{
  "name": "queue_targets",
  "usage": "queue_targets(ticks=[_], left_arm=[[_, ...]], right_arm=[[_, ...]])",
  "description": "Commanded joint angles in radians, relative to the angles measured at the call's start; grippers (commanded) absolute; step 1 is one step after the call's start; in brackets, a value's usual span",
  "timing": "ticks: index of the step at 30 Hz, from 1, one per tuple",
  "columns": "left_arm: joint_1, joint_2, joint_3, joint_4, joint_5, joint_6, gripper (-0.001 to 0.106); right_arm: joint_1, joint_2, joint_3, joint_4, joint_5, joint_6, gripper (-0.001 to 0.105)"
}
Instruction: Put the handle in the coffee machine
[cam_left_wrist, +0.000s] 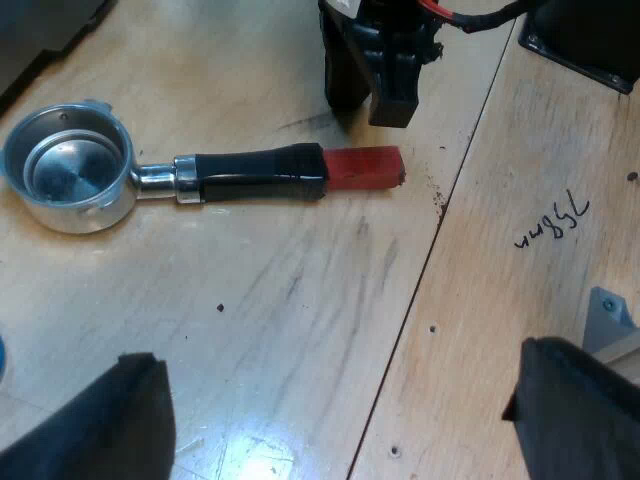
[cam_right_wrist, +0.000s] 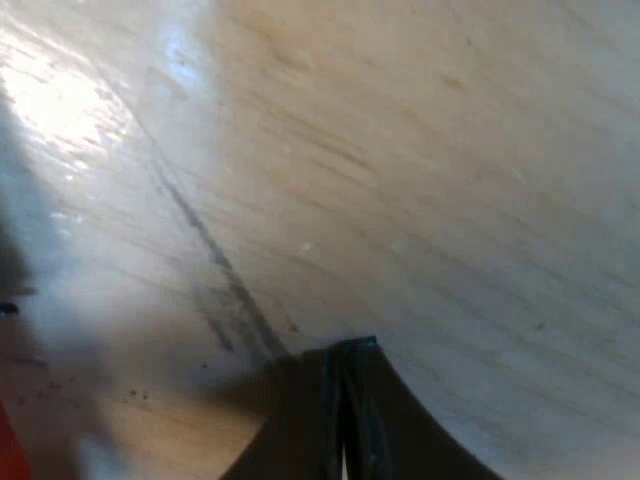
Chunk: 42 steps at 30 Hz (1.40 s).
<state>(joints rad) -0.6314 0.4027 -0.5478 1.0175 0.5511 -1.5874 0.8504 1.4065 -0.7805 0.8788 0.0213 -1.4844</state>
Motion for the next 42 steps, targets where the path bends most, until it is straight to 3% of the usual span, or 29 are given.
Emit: queue_targets(ticks=[1, 11, 17, 23, 31, 42], left_arm=[[-0.005, -0.002, -0.002, -0.007, 0.005, 0.0, 0.071], [-0.005, -0.002, -0.002, 0.001, 0.005, 0.0, 0.071], [-0.005, -0.002, -0.002, 0.001, 0.005, 0.0, 0.071], [-0.005, -0.002, -0.002, 0.001, 0.005, 0.0, 0.071], [-0.005, -0.002, -0.002, 0.001, 0.005, 0.0, 0.071], [-0.005, -0.002, -0.002, 0.001, -0.024, 0.0, 0.071]], right_arm=[[0.002, 0.022, 0.007, -0.005, -0.01, -0.011, 0.0], [0.002, 0.026, 0.007, -0.005, -0.031, -0.011, 0.0], [0.007, 0.026, 0.007, -0.005, -0.059, 0.028, 0.0], [0.064, 0.026, 0.007, -0.027, -0.059, 0.089, 0.0], [0.126, 0.026, 0.007, -0.098, -0.09, 0.234, 0.0], [0.228, 0.026, 0.007, -0.163, -0.11, 0.355, 0.0]])
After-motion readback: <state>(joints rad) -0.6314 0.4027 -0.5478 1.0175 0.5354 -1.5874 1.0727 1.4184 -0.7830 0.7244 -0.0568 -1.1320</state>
